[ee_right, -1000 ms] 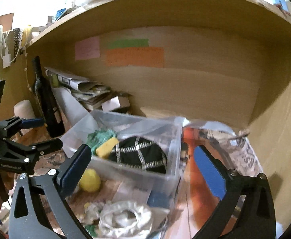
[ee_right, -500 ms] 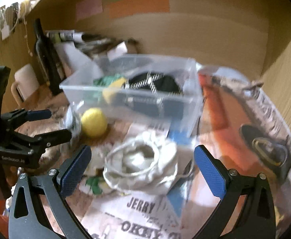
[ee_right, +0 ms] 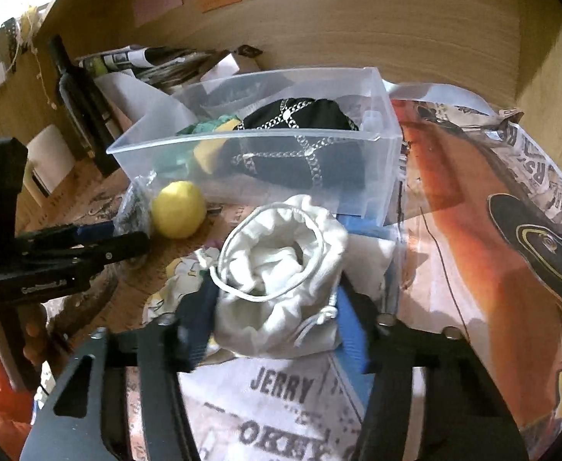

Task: Organize soft objects
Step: 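Grasp the silver foil bag with the left tool while the right tool grasps the white drawstring bag, then carry the foil bag into the box with the left tool while the right drops the white bag in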

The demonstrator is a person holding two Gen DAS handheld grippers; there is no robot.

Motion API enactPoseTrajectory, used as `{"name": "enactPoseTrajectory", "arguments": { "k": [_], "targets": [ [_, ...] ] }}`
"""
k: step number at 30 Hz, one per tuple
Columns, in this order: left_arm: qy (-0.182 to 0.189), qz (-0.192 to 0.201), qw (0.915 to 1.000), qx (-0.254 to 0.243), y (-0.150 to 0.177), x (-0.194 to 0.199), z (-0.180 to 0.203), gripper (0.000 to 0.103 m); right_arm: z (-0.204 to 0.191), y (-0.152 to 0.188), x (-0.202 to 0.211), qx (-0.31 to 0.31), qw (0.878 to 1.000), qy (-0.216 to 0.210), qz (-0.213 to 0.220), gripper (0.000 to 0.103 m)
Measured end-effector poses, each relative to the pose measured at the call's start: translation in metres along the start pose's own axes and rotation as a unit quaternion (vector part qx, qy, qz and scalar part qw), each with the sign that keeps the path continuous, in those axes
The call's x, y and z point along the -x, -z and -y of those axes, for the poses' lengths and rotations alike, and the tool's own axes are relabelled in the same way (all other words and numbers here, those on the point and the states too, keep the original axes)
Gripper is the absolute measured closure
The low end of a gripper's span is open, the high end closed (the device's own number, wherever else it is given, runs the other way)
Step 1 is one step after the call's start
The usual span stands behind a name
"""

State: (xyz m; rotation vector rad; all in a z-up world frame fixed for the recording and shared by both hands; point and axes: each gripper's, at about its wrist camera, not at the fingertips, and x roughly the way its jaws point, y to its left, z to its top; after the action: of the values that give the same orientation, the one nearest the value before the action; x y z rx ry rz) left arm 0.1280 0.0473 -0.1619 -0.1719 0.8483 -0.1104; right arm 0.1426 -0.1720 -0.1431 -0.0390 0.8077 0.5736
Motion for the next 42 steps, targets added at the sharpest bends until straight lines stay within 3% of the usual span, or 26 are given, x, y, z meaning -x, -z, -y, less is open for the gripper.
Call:
{"name": "enactPoseTrajectory", "arguments": {
  "k": [3, 9, 29, 42],
  "targets": [
    [0.003, 0.003, 1.0, -0.001, 0.003, 0.004, 0.0, 0.066, -0.001, 0.0, 0.003, -0.001, 1.0, 0.0, 0.008, 0.066],
    [0.01, 0.012, 0.9998, 0.01, 0.007, 0.016, -0.004, 0.08, -0.001, -0.006, 0.019, -0.001, 0.999, 0.005, 0.038, 0.066],
    [0.019, 0.106, 0.9941, -0.008, -0.021, 0.09, 0.013, 0.088, -0.009, -0.05, 0.067, 0.015, 0.987, 0.0, 0.161, 0.066],
    [0.002, 0.161, 0.9864, -0.035, -0.049, 0.113, 0.021, 0.089, -0.014, -0.07, 0.063, 0.032, 0.983, -0.01, 0.179, 0.066]
  ]
}}
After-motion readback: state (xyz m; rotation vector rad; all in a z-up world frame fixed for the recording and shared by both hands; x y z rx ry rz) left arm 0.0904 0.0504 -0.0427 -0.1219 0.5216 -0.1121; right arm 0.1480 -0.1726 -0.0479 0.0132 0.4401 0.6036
